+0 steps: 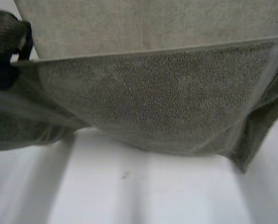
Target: Fold the towel.
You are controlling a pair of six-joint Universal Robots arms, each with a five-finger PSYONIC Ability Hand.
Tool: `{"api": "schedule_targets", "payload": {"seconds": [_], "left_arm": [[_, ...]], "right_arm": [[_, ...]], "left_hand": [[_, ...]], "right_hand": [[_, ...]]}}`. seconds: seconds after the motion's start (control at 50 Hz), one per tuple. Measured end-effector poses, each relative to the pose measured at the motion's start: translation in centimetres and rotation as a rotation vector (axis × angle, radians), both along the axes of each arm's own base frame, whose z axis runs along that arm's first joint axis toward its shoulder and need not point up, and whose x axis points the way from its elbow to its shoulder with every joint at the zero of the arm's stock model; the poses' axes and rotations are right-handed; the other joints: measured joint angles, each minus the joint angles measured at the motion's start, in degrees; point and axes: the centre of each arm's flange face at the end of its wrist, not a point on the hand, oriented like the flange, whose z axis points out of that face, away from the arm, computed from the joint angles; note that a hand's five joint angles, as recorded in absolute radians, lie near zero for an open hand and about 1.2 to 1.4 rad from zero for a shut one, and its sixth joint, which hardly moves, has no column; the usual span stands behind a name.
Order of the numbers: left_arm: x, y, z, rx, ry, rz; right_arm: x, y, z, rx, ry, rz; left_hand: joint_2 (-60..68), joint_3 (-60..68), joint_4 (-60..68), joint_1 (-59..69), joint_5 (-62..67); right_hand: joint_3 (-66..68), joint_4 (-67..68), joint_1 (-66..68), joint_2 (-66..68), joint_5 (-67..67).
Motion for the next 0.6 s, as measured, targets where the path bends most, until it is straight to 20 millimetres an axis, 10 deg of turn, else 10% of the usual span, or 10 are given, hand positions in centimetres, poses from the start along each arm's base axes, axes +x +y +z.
{"api": "schedule_targets", "payload": {"seconds": [0.16, 0.46, 0.6], "left_arm": [[-1.1, -2.7, 0.4, 0.053, -0.022, -0.037], [-4.3, -16.1, -9.0, 0.246, -0.085, 0.004], [-6.4, -21.0, -3.3, -0.122, 0.101, -0.002]], "right_arm": [[0.4, -1.8, -0.4, 0.062, 0.014, 0.009], [6.2, -12.4, -9.8, 0.188, 0.087, 0.066], [8.4, -16.9, -6.2, -0.186, -0.048, 0.037]], "left_hand": [[0.00, 0.00, 0.03, 0.01, 0.00], [0.01, 0.03, 0.05, 0.26, 0.00], [0.02, 0.05, 0.06, 0.26, 0.00]], "right_hand": [[0.00, 0.00, 0.21, 0.00, 0.18], [0.00, 0.00, 0.25, 0.00, 0.35], [0.00, 0.00, 0.25, 0.00, 0.35]]}}
